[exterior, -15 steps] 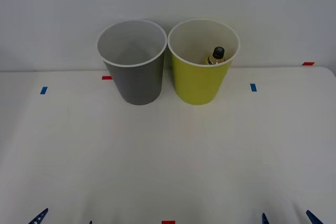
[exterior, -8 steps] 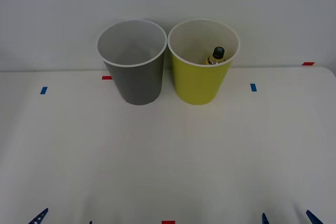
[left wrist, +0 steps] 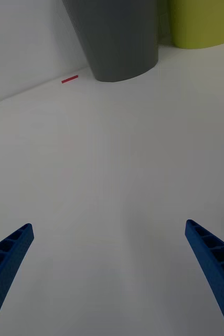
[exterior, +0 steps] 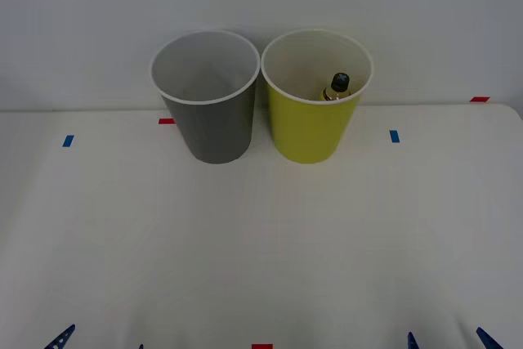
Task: Put cans in the gray bin and PET bottles in the light green bin.
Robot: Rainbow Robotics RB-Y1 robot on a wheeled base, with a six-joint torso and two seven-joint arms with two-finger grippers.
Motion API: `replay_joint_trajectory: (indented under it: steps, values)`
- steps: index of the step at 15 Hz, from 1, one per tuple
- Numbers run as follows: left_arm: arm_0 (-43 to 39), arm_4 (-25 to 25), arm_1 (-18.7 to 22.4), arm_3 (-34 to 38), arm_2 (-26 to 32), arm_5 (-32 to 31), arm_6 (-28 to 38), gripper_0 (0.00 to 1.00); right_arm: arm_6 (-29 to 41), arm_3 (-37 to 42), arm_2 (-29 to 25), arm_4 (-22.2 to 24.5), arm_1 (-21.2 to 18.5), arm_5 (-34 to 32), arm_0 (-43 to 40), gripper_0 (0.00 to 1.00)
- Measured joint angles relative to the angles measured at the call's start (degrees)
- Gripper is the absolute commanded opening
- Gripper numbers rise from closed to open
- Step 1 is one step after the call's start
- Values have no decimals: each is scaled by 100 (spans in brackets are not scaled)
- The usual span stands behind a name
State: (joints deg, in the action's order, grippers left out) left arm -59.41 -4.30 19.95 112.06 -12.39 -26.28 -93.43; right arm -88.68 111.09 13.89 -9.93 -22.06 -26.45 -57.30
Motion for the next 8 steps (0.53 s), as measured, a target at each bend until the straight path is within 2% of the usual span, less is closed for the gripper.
replay_joint_trajectory:
  steps: [8]
  values:
    - [0, 0, 0, 0, 0, 0, 0, 100, 0, 0, 0, 0, 0, 0, 0, 100]
